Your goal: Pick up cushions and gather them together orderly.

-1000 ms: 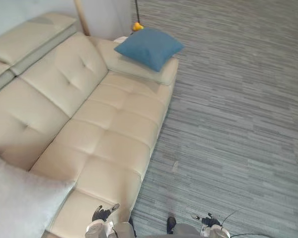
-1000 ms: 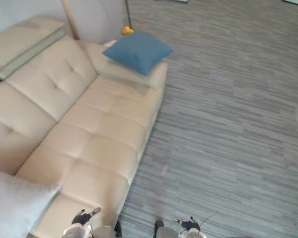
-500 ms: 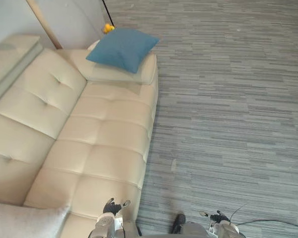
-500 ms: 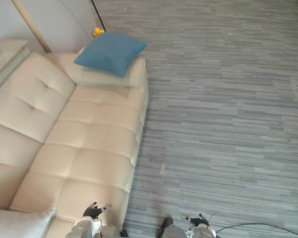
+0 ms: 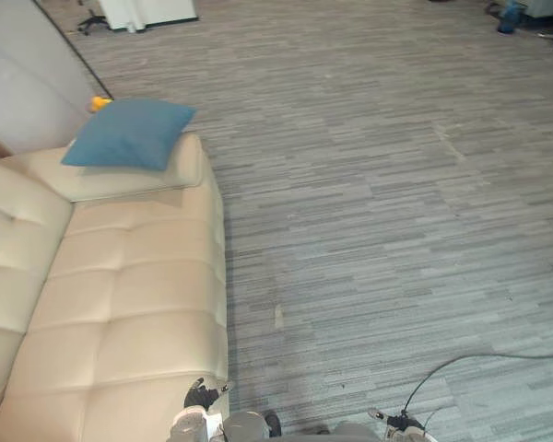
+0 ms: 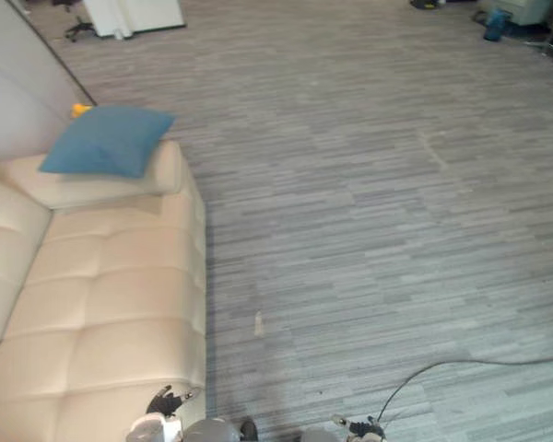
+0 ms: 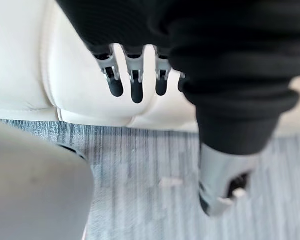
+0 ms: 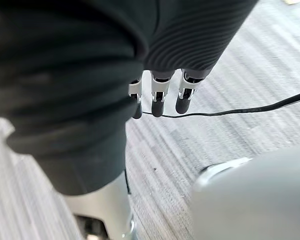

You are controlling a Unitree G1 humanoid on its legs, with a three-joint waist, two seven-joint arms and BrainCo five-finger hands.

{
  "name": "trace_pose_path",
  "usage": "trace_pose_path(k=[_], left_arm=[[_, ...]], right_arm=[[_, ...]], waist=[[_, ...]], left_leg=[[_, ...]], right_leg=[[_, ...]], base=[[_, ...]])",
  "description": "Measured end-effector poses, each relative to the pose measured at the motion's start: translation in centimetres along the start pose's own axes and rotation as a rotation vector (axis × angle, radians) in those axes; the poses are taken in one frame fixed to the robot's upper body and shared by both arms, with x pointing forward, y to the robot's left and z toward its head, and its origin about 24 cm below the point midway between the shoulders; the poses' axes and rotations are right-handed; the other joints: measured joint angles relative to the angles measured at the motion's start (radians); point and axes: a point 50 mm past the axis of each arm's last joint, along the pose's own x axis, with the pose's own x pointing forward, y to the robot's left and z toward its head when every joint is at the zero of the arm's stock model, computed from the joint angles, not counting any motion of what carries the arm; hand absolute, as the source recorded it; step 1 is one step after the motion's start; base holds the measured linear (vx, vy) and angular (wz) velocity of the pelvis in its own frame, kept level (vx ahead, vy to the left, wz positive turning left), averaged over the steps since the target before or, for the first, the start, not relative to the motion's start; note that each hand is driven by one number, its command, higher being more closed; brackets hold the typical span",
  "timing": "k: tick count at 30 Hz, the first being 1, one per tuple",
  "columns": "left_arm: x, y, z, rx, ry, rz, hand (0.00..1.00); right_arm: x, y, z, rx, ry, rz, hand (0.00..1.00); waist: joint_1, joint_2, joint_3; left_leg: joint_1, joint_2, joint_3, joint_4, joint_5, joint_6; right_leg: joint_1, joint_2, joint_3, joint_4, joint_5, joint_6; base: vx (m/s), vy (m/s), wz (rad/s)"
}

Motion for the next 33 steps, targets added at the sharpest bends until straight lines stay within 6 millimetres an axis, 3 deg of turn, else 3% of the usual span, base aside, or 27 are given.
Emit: trace_pose_path(k=[2, 4, 5, 6, 7, 8, 10, 11, 12, 13, 15, 17, 18, 19, 20, 21, 22, 24, 25, 26, 28, 29, 30, 31, 33], left_arm=[[0.0, 0.0, -0.1, 0.023, 0.004, -0.006, 0.0], [0.0, 0.3, -0.2, 0.035, 0.006, -0.001, 0.0], [0.1, 0.6, -0.3, 0.045, 0.01, 0.004, 0.0], [0.1, 1.0, -0.2, 0.04, 0.008, 0.015, 0.0], [0.1, 0.4, -0.3, 0.029, 0.017, 0.002, 0.0], [0.1, 0.0, -0.4, 0.023, 0.018, -0.005, 0.0], [0.0, -0.3, -0.4, 0.017, 0.02, -0.011, 0.0], [0.1, -0.4, -0.2, 0.007, 0.016, -0.011, 0.0], [0.1, -0.3, 0.0, -0.007, 0.01, -0.005, 0.0], [0.1, -0.3, 0.1, -0.009, 0.005, -0.006, 0.0], [0.1, -0.3, 0.6, -0.016, -0.015, -0.005, 0.0], [0.2, -0.3, 0.9, -0.018, -0.027, -0.007, 0.0], [0.2, -0.4, 1.1, -0.021, -0.031, -0.007, 0.0], [0.2, -0.4, 1.1, -0.021, -0.032, -0.007, 0.0], [0.2, -0.4, 1.1, -0.02, -0.031, -0.007, 0.0], [0.2, -0.4, 0.9, -0.02, -0.026, -0.008, 0.0], [0.2, -0.4, 1.0, -0.02, -0.025, -0.008, 0.0], [0.4, 0.1, 1.4, -0.005, -0.037, 0.004, 0.0], [0.5, 0.9, 1.6, 0.014, -0.038, 0.017, 0.0], [0.5, 1.0, 1.6, 0.011, -0.035, 0.018, 0.0], [0.5, 0.8, 1.2, 0.002, -0.024, 0.018, 0.0], [0.4, 0.7, 1.1, 0.011, -0.018, 0.014, 0.0], [0.4, 0.7, 0.9, 0.027, -0.009, 0.011, 0.0], [0.4, 1.3, 0.6, 0.053, 0.0, 0.019, 0.0], [0.4, 1.2, 0.5, 0.055, 0.003, 0.019, 0.0]], right_arm=[[0.0, 0.4, 0.2, -0.023, -0.007, 0.017, 0.0], [0.0, 0.9, 0.8, -0.033, -0.023, 0.033, 0.0], [0.0, 1.1, 0.7, -0.035, -0.022, 0.038, 0.0], [0.0, 0.9, 0.3, -0.029, -0.007, 0.034, 0.0], [0.1, 0.4, 0.7, -0.024, -0.017, 0.02, 0.0], [0.3, -0.1, 1.3, -0.031, -0.033, 0.009, 0.0], [0.3, -0.4, 1.3, -0.019, -0.028, 0.005, 0.0], [0.3, -0.9, 1.0, 0.002, -0.02, -0.012, 0.0], [0.3, -1.2, 0.9, -0.001, -0.019, -0.02, 0.0], [0.2, -1.3, 0.7, -0.002, -0.017, -0.024, 0.0], [0.1, -1.5, 0.0, -0.001, 0.001, -0.038, 0.0], [0.1, -1.4, 0.0, 0.005, 0.003, -0.039, 0.0], [0.2, -1.1, 0.3, 0.01, -0.004, -0.034, 0.0], [0.2, -1.0, 0.6, 0.011, -0.01, -0.031, 0.0], [0.2, -1.0, 0.6, 0.012, -0.011, -0.031, 0.0], [0.2, -1.0, 0.7, 0.012, -0.012, -0.032, 0.0], [0.2, -0.9, 0.7, 0.011, -0.011, -0.03, 0.0], [0.2, -0.1, 0.4, 0.012, -0.001, -0.008, 0.0], [0.1, 0.5, -0.1, 0.012, 0.013, 0.005, 0.0], [0.0, 0.4, -0.2, 0.01, 0.017, 0.004, 0.0], [0.0, 0.2, -0.4, -0.001, 0.024, 0.002, 0.0], [0.0, 0.3, -0.5, -0.004, 0.026, 0.01, 0.0], [0.0, 0.4, -0.3, 0.006, 0.017, 0.015, 0.0], [0.1, 0.4, 0.0, 0.001, 0.008, 0.018, 0.0], [0.1, 0.5, 0.2, -0.019, 0.002, 0.026, 0.0]], waist=[[-0.007, 0.016, 0.004], [-0.019, 0.015, 0.004], [-0.03, -0.002, 0.011], [-0.031, -0.022, 0.015], [-0.03, 0.011, 0.017], [-0.032, 0.026, 0.023], [-0.04, 0.037, 0.021], [-0.045, 0.042, 0.025], [-0.049, 0.042, 0.034], [-0.049, 0.043, 0.038], [-0.041, 0.038, 0.043], [-0.03, 0.037, 0.043], [-0.027, 0.037, 0.043], [-0.027, 0.037, 0.043], [-0.027, 0.037, 0.042], [-0.023, 0.039, 0.042], [-0.011, 0.043, 0.041], [-0.006, 0.0, 0.041], [-0.01, -0.036, 0.043], [-0.009, -0.037, 0.043], [-0.002, -0.023, 0.04], [-0.009, -0.022, 0.04], [-0.017, -0.021, 0.04], [-0.03, -0.019, 0.041], [-0.03, -0.02, 0.04]], left_leg=[[0.045, 0.045, -0.01, -0.032, 0.004, -0.008], [0.062, 0.086, -0.038, -0.053, 0.011, -0.02], [0.074, 0.093, -0.056, -0.058, 0.012, -0.036], [0.095, 0.09, -0.077, -0.057, -0.007, -0.075], [0.107, 0.123, -0.097, -0.056, -0.017, -0.091], [0.096, 0.132, -0.12, -0.01, -0.003, -0.113], [0.061, 0.141, -0.13, 0.074, -0.001, -0.117], [-0.006, 0.158, -0.142, 0.233, 0.015, -0.144], [-0.098, 0.186, -0.148, 0.447, 0.072, -0.213], [-0.126, 0.202, -0.141, 0.51, 0.088, -0.214], [-0.221, 0.248, -0.036, 0.636, 0.045, -0.162], [-0.265, 0.238, 0.041, 0.513, 0.035, -0.143], [-0.279, 0.216, 0.069, 0.376, 0.035, -0.139], [-0.272, 0.174, 0.077, 0.165, 0.075, -0.131], [-0.263, 0.156, 0.076, 0.08, 0.111, -0.137], [-0.244, 0.129, 0.076, -0.07, 0.189, -0.143], [-0.226, 0.123, 0.072, -0.127, 0.318, -0.092], [-0.215, 0.09, 0.084, -0.13, 0.294, -0.069], [-0.21, 0.058, 0.084, -0.1, 0.245, -0.034], [-0.206, 0.056, 0.087, -0.083, 0.23, -0.026], [-0.156, 0.052, 0.101, -0.053, 0.168, -0.024], [-0.114, 0.04, 0.091, -0.063, 0.144, -0.024], [-0.079, 0.029, 0.077, -0.068, 0.127, -0.024], [-0.029, 0.018, 0.063, -0.086, 0.117, -0.02], [0.042, 0.017, 0.05, -0.124, 0.11, -0.019]], right_leg=[[-0.034, -0.014, -0.031, -0.066, 0.027, -0.009], [-0.079, 0.005, 0.005, -0.179, 0.116, 0.006], [-0.086, 0.008, 0.055, -0.284, 0.216, 0.01], [-0.076, 0.008, 0.103, -0.344, 0.373, -0.001], [-0.07, 0.038, 0.093, -0.314, 0.35, -0.019], [-0.08, 0.038, 0.088, -0.264, 0.282, -0.035], [-0.072, 0.037, 0.073, -0.249, 0.253, -0.046], [-0.031, 0.037, 0.048, -0.259, 0.233, -0.054], [0.039, 0.038, 0.015, -0.286, 0.211, -0.063], [0.065, 0.038, 0.002, -0.295, 0.204, -0.067], [0.167, 0.039, -0.049, -0.354, 0.188, -0.072], [0.215, 0.038, -0.069, -0.411, 0.193, -0.063], [0.235, 0.038, -0.075, -0.439, 0.195, -0.053], [0.253, 0.039, -0.08, -0.464, 0.197, -0.04], [0.263, 0.04, -0.081, -0.474, 0.198, -0.034], [0.28, 0.046, -0.077, -0.492, 0.194, -0.018], [0.304, 0.057, -0.055, -0.509, 0.184, 0.008], [0.31, 0.029, -0.047, -0.515, 0.18, 0.026], [0.318, -0.01, -0.036, -0.491, 0.179, 0.041], [0.312, -0.02, -0.029, -0.457, 0.175, 0.047], [0.218, -0.071, 0.03, -0.169, 0.169, 0.08], [0.143, -0.112, 0.045, 0.03, 0.208, 0.142], [0.095, -0.133, 0.059, 0.166, 0.209, 0.162], [0.053, -0.144, 0.063, 0.271, 0.172, 0.154], [0.003, -0.139, 0.021, 0.273, 0.122, 0.107]], base=[[0.35, -0.161, 0.0], [0.3, -0.239, 0.25], [0.33, -0.301, 0.41], [0.33, -0.301, 0.31], [0.37, -0.338, 0.11], [0.28, -0.269, 0.02], [0.23, -0.248, 0.2], [0.27, -0.244, 0.56], [0.28, -0.221, 0.62], [0.28, -0.177, 0.6], [0.26, -0.161, 0.52], [0.21, -0.08, 0.32], [0.27, 0.008, 0.15], [0.28, 0.034, 0.12], [0.33, 0.091, 0.03], [0.43, 0.18, -0.22], [0.45, 0.185, -0.25], [0.37, 0.123, -0.09], [0.36, 0.105, 0.06], [0.44, 0.151, -0.05], [0.31, 0.155, -0.15], [0.26, 0.143, 0.08], [0.44, 0.156, 0.4], [0.47, 0.089, 0.51], [0.39, 0.017, 0.38]])
